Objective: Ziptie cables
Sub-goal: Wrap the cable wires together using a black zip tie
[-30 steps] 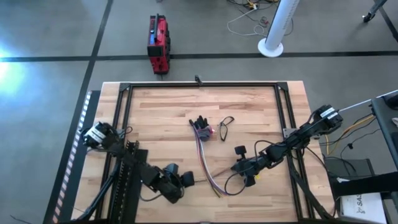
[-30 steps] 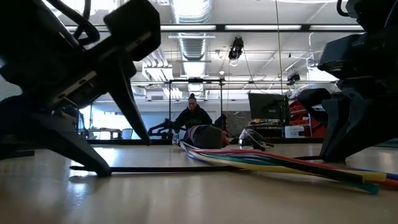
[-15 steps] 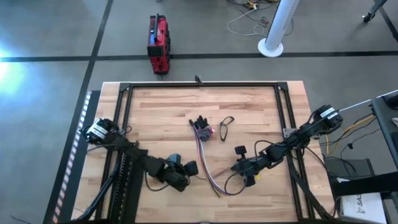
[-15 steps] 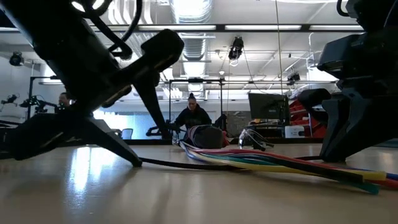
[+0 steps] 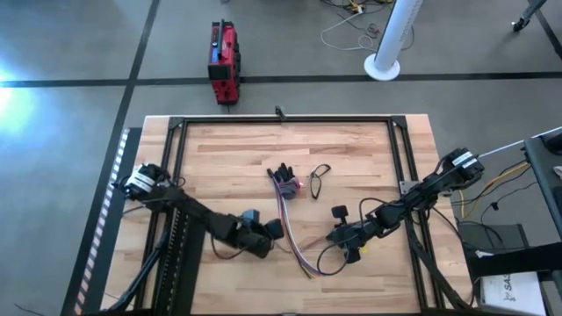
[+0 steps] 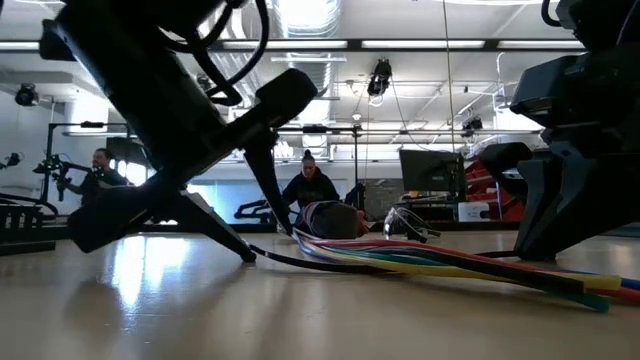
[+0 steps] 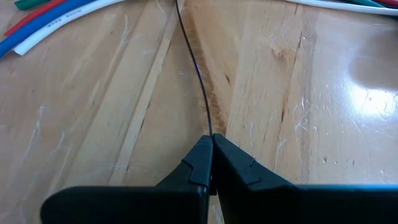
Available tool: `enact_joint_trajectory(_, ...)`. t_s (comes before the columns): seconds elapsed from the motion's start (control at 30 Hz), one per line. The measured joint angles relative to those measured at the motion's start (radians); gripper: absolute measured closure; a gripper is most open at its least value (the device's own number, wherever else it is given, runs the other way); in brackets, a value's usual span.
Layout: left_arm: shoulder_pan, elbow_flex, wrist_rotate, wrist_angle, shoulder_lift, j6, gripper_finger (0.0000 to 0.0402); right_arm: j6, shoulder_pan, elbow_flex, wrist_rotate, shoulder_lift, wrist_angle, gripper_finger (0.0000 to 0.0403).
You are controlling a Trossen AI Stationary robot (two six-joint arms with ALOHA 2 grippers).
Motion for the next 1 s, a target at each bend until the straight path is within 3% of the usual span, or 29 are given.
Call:
enact_joint_trajectory(0.4,0.031,0.000,0.024,0.003,0.011,0.058,0.0347,-0.008,0.000,0.000,0.000,0.000,0.002,0.0403)
enact_joint_trajectory(0.57,0.033,0.000,0.021,0.012,0.016,0.162,0.0396,-0.015,0.000,0.000,0.000,0.000,0.003,0.0403)
enact_joint_trajectory(0.87,0.032,0.022,-0.035,0.052,0.005,0.589,0.0401,-0.016,0.000,0.056,0.028,-0.019,-0.062,0.0403)
enact_joint_trajectory(1.0,0.024,0.066,-0.120,0.035,0.005,0.757,0.0401,-0.006,0.000,0.106,0.069,-0.021,-0.181,0.0403)
